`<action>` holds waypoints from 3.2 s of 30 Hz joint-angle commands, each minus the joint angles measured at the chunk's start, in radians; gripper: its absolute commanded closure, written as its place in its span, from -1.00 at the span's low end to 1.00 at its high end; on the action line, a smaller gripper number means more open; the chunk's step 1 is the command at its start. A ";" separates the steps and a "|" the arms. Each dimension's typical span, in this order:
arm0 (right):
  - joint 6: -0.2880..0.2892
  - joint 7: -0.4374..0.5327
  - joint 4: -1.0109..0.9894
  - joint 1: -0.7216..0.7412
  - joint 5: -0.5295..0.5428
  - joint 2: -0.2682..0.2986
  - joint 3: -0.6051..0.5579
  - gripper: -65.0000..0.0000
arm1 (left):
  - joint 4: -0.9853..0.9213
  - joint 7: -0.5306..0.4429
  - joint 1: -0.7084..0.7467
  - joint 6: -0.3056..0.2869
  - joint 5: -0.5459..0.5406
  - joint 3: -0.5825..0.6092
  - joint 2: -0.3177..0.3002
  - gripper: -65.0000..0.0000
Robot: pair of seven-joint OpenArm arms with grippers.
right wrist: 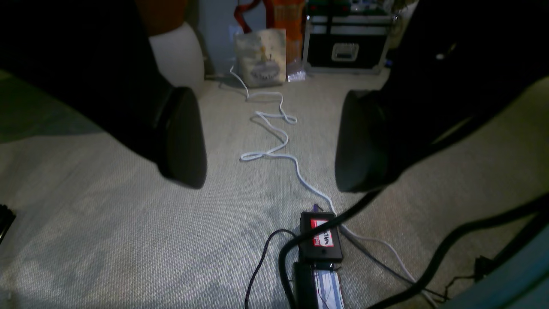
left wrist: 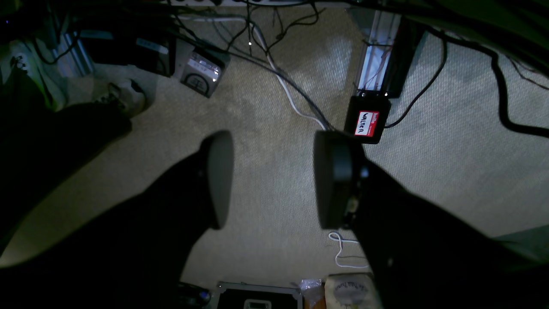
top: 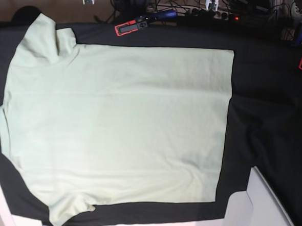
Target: Fold the T-shirt properly
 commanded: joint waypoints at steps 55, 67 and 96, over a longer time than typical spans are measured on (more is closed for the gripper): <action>0.000 -0.145 0.580 -0.347 0.004 0.027 0.115 0.99 | 0.414 -0.007 0.286 0.005 -0.003 -0.002 -0.070 1.00; 0.000 -0.263 1.155 -0.606 0.004 0.017 0.248 0.99 | 0.908 -0.007 0.526 0.005 -0.004 -0.096 -0.087 1.00; 0.535 -0.658 1.669 -0.368 0.529 -0.019 0.662 0.87 | 1.409 0.002 0.501 0.005 -0.004 -0.243 -0.072 0.99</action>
